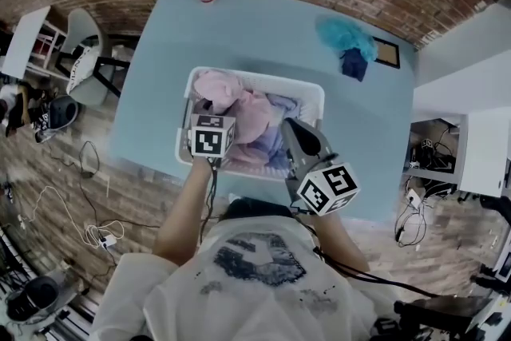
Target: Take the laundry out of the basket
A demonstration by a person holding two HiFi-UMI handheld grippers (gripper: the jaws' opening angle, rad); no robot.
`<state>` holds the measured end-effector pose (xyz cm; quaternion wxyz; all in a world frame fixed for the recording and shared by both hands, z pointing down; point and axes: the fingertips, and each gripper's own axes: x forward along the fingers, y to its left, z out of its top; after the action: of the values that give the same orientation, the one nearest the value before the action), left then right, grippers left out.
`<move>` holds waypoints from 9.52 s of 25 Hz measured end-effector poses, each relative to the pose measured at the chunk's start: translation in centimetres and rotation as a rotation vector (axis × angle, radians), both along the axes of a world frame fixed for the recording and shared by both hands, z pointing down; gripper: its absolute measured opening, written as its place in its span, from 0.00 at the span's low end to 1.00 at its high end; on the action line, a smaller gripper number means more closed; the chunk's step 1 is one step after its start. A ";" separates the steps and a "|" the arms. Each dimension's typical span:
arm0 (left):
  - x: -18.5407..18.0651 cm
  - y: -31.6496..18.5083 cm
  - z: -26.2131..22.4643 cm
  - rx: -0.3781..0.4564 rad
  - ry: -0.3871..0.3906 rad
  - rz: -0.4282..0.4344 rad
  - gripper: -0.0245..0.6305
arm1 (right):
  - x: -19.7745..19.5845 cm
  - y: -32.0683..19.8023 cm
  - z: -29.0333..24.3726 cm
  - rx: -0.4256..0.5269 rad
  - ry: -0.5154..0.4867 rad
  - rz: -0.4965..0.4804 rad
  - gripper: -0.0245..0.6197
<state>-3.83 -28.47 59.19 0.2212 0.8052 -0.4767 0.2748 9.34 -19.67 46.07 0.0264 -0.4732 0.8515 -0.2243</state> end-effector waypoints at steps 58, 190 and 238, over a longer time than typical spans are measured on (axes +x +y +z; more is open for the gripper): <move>-8.9 9.2 -29.3 0.606 0.163 0.118 0.30 | -8.7 7.0 -15.8 0.362 0.132 0.070 0.04; -7.1 16.7 -20.0 0.523 0.276 0.223 0.02 | -8.1 11.6 -8.6 0.238 0.171 0.184 0.04; 14.3 7.8 3.2 -0.288 0.025 0.591 0.76 | 11.4 -0.2 0.8 0.009 0.107 0.184 0.04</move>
<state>10.51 -20.67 62.34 0.2493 0.8725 -0.1757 0.3817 20.76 -19.88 46.89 0.0035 -0.5604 0.8058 -0.1915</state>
